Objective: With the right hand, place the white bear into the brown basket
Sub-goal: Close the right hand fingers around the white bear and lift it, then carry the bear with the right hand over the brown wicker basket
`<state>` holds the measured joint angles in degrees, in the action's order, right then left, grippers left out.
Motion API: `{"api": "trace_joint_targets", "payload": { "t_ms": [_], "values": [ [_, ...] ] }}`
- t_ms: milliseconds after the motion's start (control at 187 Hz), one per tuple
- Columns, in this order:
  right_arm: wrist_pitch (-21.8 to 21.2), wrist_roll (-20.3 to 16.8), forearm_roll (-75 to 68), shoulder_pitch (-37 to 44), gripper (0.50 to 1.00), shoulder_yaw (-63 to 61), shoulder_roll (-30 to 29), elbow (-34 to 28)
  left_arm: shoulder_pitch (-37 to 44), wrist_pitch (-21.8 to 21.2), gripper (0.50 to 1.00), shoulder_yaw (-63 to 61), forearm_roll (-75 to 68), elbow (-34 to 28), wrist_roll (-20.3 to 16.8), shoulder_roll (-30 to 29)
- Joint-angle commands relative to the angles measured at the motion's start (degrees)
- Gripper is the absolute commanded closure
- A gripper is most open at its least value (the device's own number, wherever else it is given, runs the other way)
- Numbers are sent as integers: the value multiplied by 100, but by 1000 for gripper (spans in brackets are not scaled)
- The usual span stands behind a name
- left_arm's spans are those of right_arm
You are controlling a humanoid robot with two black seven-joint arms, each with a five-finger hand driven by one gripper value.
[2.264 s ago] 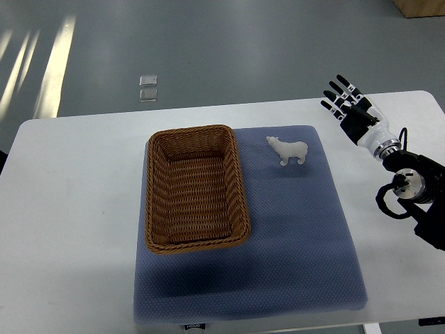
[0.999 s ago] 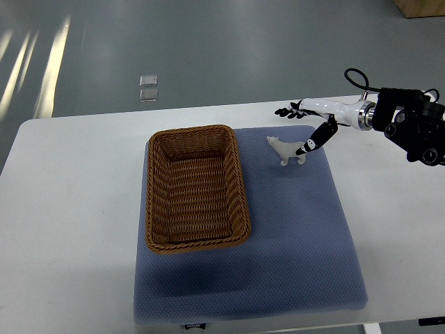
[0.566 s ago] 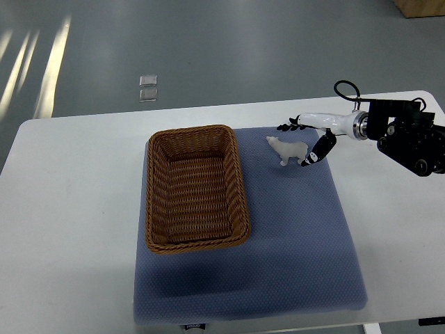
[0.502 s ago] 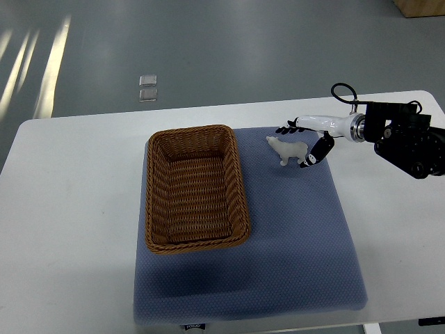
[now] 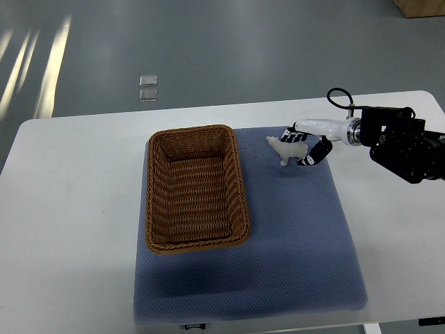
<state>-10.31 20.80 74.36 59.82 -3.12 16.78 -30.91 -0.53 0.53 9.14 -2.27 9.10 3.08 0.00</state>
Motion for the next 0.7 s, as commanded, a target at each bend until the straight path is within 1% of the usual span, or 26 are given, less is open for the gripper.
{"api": "trace_joint_targets", "payload": {
  "t_ms": [0,16,101,107,134,144,150,155,160,166,171,176,497,694],
  "values": [
    [64,-41,0,4,838,4,0,14,0,0,500,0,-2,4,0,0],
    [91,-41,9,4,854,4,0,14,0,0,500,0,-2,4,0,0],
    [108,-49,17,4,899,4,0,14,0,0,500,0,-2,4,0,0],
    [108,-49,26,4,912,13,0,14,0,0,500,0,-2,4,0,0],
    [108,-41,35,4,934,4,0,14,0,0,500,0,7,4,0,0],
    [108,-49,35,12,961,4,0,15,0,0,500,0,-2,4,0,0],
    [108,-49,35,12,961,4,0,14,0,0,500,0,-2,4,0,0],
    [108,-41,35,12,975,4,0,23,0,0,500,0,-2,4,0,0],
    [108,-41,35,12,975,4,0,23,0,0,500,0,-2,4,0,0],
    [108,-49,35,12,989,4,9,15,0,0,500,0,-2,4,0,0],
    [108,-49,35,12,989,4,9,14,0,0,500,0,-2,4,0,0],
    [108,-49,35,12,1000,4,0,14,0,0,500,0,-2,4,0,0],
    [328,-14,26,47,1000,-40,9,-3,0,0,500,0,-2,-5,0,0],
    [328,38,-18,443,1000,-58,18,-126,0,0,500,0,7,-5,0,0]
  ]
}}
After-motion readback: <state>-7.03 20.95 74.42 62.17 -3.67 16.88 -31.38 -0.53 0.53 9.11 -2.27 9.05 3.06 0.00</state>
